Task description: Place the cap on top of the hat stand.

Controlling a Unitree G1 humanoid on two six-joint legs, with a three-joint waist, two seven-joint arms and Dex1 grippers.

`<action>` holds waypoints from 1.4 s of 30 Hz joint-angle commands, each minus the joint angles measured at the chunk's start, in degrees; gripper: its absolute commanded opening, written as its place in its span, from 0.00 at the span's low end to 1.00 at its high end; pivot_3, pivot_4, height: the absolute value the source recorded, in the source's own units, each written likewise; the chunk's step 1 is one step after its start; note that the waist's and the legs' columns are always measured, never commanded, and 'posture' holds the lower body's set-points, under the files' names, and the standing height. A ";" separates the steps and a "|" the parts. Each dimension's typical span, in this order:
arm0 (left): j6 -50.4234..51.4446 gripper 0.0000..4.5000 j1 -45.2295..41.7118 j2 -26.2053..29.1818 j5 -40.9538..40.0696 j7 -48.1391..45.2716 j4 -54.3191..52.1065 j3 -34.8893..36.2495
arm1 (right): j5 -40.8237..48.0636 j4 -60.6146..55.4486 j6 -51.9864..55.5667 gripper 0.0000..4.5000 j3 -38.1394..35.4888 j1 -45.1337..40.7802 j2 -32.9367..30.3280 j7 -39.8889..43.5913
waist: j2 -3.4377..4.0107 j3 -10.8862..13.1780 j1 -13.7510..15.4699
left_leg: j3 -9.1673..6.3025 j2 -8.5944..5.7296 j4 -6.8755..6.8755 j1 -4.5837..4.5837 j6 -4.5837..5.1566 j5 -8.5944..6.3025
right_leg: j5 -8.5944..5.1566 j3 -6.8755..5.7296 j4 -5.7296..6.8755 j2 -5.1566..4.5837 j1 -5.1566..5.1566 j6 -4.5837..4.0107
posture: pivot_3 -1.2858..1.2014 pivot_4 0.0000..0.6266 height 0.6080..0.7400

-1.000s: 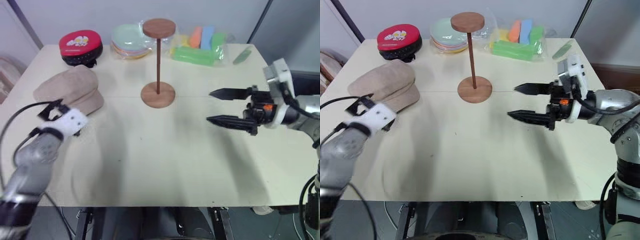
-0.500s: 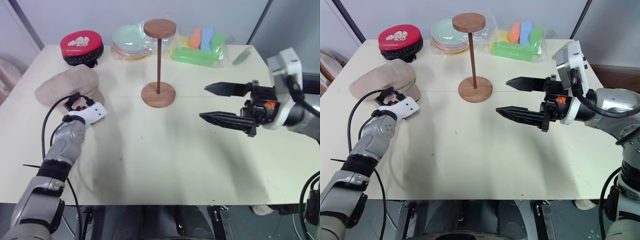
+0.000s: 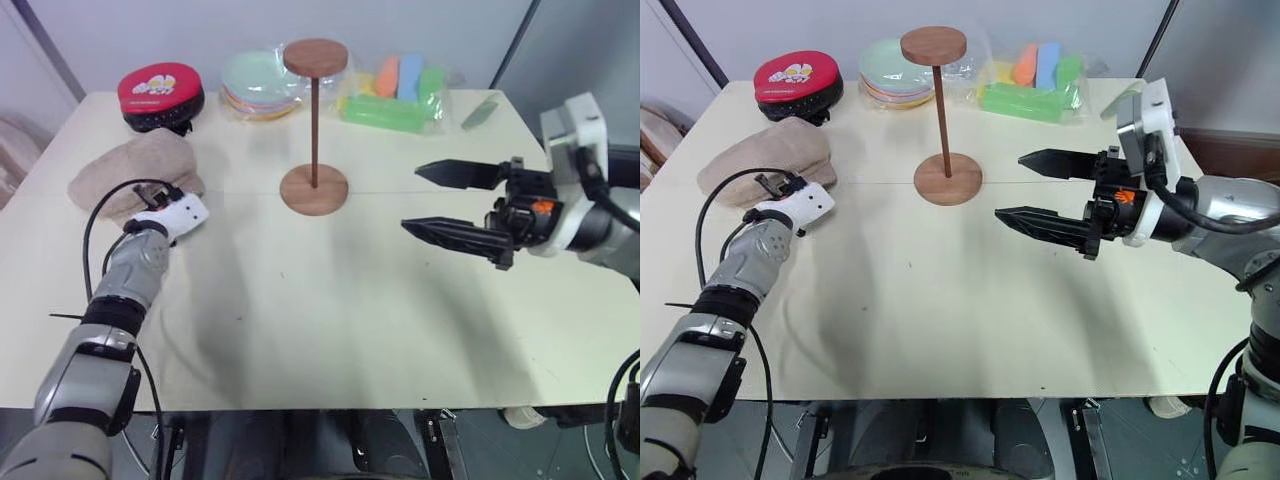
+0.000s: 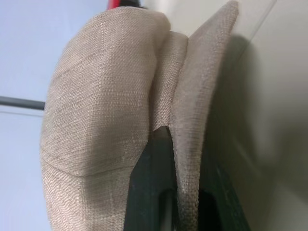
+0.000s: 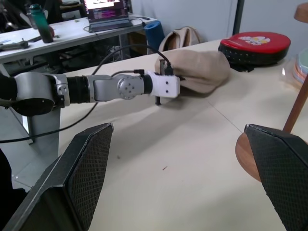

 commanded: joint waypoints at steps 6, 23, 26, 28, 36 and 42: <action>-9.07 0.02 -10.17 6.00 -2.54 0.17 -15.19 5.21 | -0.99 1.98 -3.01 1.00 -7.32 0.68 -4.84 -0.66 | -0.20 0.11 0.63 | -0.15 0.01 0.16 -0.22 -0.01 0.00 | 0.01 -0.13 0.00 0.00 -0.08 0.01 | 0.52 0.24 1.00; -28.63 0.02 -17.25 -2.38 0.01 -12.04 -30.72 -3.89 | -0.72 2.16 -3.86 1.00 -13.40 4.82 -5.87 -4.09 | -0.11 0.07 0.38 | -0.08 -0.20 0.82 -0.79 0.17 -0.08 | 0.20 -0.09 -0.05 0.02 -0.25 0.35 | 0.52 0.24 1.00; -25.71 0.02 -14.58 -2.26 3.85 -12.08 -32.39 -3.87 | -0.29 1.97 -3.85 1.00 -13.83 5.35 -5.92 -4.73 | -0.11 0.07 -0.19 | -0.09 -0.16 0.81 -0.78 0.17 -0.08 | 0.20 -0.09 -0.01 0.07 -0.27 0.35 | 0.52 0.24 1.00; -25.64 0.02 -13.30 -1.92 7.05 -11.04 -34.40 -4.11 | 0.00 1.74 -3.77 1.00 -14.16 5.74 -5.81 -5.26 | -0.11 0.07 -0.10 | -0.10 -0.16 0.82 -0.77 0.18 -0.08 | 0.20 -0.09 0.02 0.08 -0.27 0.35 | 0.52 0.24 1.00; -23.81 0.08 -8.33 -3.04 10.87 -13.01 -37.75 -4.88 | -1.23 1.50 -4.77 1.00 -12.81 6.54 -5.55 -6.04 | -0.10 0.07 0.35 | -0.13 -0.13 0.90 -0.79 0.18 -0.08 | 0.21 -0.10 0.01 0.01 -0.22 0.36 | 0.52 0.24 1.00; -23.63 0.68 -6.13 -2.41 10.58 -14.66 -37.92 -4.14 | -8.18 -0.58 -8.57 1.00 -8.54 8.50 -6.44 -4.43 | -0.10 0.06 0.08 | -0.13 -0.13 0.90 -0.78 0.18 -0.08 | 0.21 -0.10 0.02 0.02 -0.23 0.36 | 0.52 0.24 1.00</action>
